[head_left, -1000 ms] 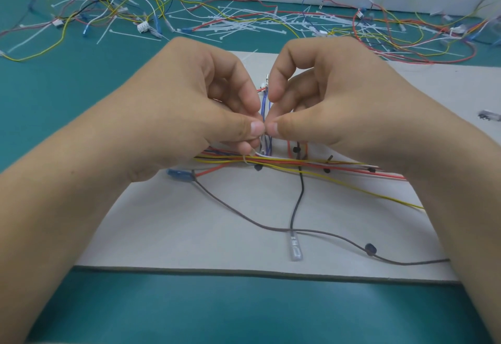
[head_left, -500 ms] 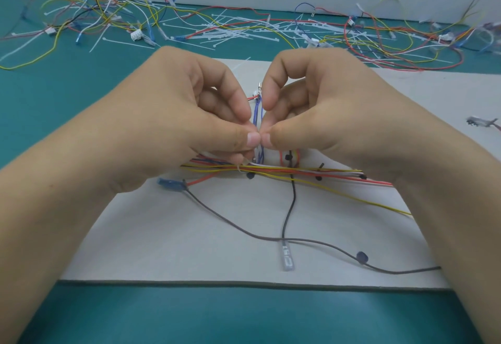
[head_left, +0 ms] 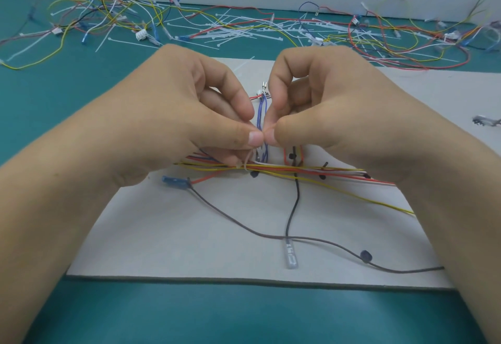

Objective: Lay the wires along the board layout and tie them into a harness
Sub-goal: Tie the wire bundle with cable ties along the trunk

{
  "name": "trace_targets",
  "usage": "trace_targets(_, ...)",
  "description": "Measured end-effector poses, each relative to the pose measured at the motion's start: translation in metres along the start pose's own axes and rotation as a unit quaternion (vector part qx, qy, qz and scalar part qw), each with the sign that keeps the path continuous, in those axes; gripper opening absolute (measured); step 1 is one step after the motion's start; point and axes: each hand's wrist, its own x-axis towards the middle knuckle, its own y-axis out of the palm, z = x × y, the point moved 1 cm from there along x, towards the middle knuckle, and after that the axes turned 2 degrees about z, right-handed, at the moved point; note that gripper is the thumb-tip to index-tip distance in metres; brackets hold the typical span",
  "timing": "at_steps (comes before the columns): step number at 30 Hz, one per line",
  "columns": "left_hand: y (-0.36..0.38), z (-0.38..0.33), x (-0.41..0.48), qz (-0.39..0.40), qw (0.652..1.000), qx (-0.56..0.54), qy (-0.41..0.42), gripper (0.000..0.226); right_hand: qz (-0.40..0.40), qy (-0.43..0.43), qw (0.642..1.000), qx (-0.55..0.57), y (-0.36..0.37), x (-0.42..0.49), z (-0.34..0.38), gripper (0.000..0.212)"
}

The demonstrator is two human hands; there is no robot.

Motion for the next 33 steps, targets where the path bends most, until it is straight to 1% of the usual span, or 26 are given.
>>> trace_targets(3,0.0013,0.0001,-0.0002,0.007,1.000,0.014,-0.007,0.026,-0.009,0.000,1.000,-0.008,0.0018,0.0007,0.0012,0.021)
trace_targets(6,0.0014,0.0002,0.0002,0.008,1.000,0.024,-0.011,0.033,-0.018,-0.003,1.000,-0.016,0.0028,0.0008,0.0011,0.020)
trace_targets(11,0.0034,0.0013,0.0013,0.014,1.000,0.002,-0.009,0.025,-0.024,-0.011,0.999,-0.024,0.0032,0.0013,0.0003,0.019)
trace_targets(16,0.0027,0.0008,0.0006,0.016,1.000,0.006,-0.003,0.031,-0.042,-0.033,0.998,-0.036,0.0034,0.0021,-0.0006,0.016)
trace_targets(26,0.0020,0.0010,0.0003,0.006,1.000,0.025,-0.012,0.030,-0.069,-0.052,0.995,-0.042,0.0026,0.0040,-0.0022,0.016)
trace_targets(30,0.0013,0.0020,0.0018,0.010,0.999,0.036,-0.010,0.023,-0.075,-0.056,0.995,-0.038,0.0021,0.0042,-0.0017,0.017)
trace_targets(33,0.0007,0.0023,0.0024,0.012,0.999,0.046,-0.009,0.022,-0.078,-0.056,0.995,-0.035,0.0025,0.0039,-0.0010,0.018)
